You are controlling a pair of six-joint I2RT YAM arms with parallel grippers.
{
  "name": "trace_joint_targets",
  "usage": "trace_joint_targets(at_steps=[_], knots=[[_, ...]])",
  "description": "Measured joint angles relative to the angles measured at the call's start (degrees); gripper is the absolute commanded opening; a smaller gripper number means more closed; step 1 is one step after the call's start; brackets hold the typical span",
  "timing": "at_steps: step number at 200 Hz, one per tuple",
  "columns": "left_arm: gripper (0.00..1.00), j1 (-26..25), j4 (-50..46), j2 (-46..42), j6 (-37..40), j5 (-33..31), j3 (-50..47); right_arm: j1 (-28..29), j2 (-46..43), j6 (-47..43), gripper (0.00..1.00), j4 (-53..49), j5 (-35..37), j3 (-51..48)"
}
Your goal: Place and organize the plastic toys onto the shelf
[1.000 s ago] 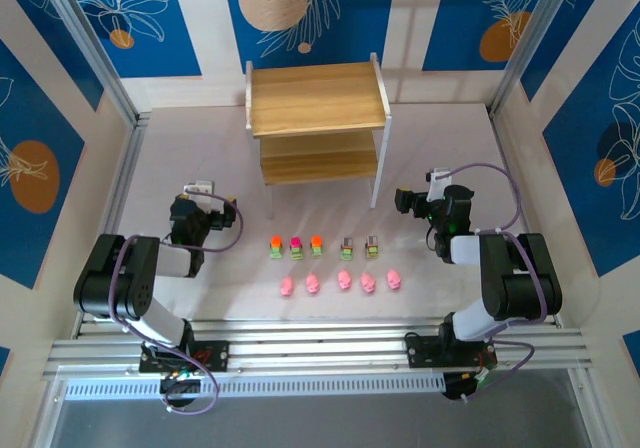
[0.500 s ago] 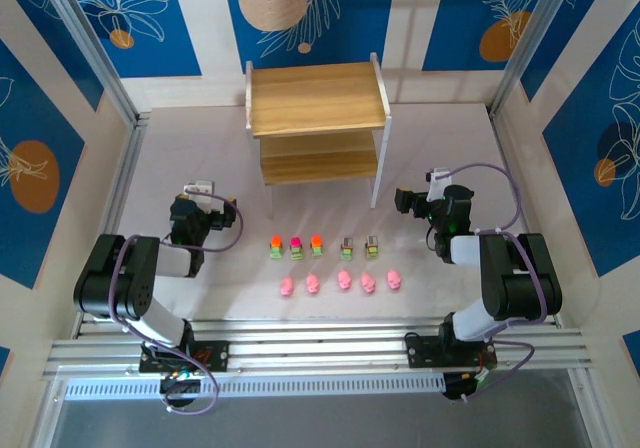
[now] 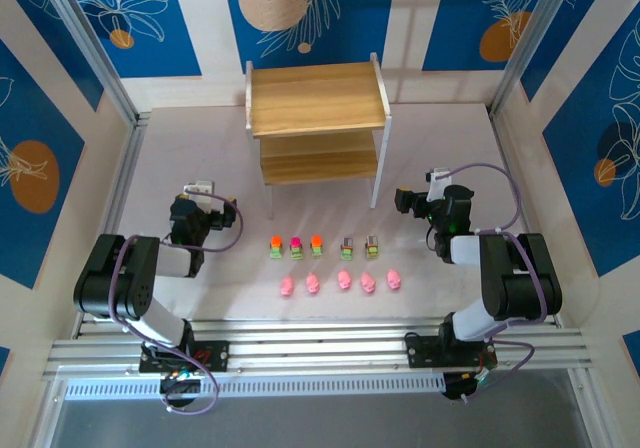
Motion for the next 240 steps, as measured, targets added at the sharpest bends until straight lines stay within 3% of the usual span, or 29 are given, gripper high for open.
trace_joint_targets(at_steps=[124,240], knots=[[1.00,2.12,0.46,0.00,-0.22,3.58,-0.07,0.00,0.00,0.02,0.99,0.00,-0.04,0.00],[1.00,2.05,17.79,-0.22,-0.68,0.72,-10.36,-0.17,0.00,0.02,0.99,4.59,-1.88,-3.45]])
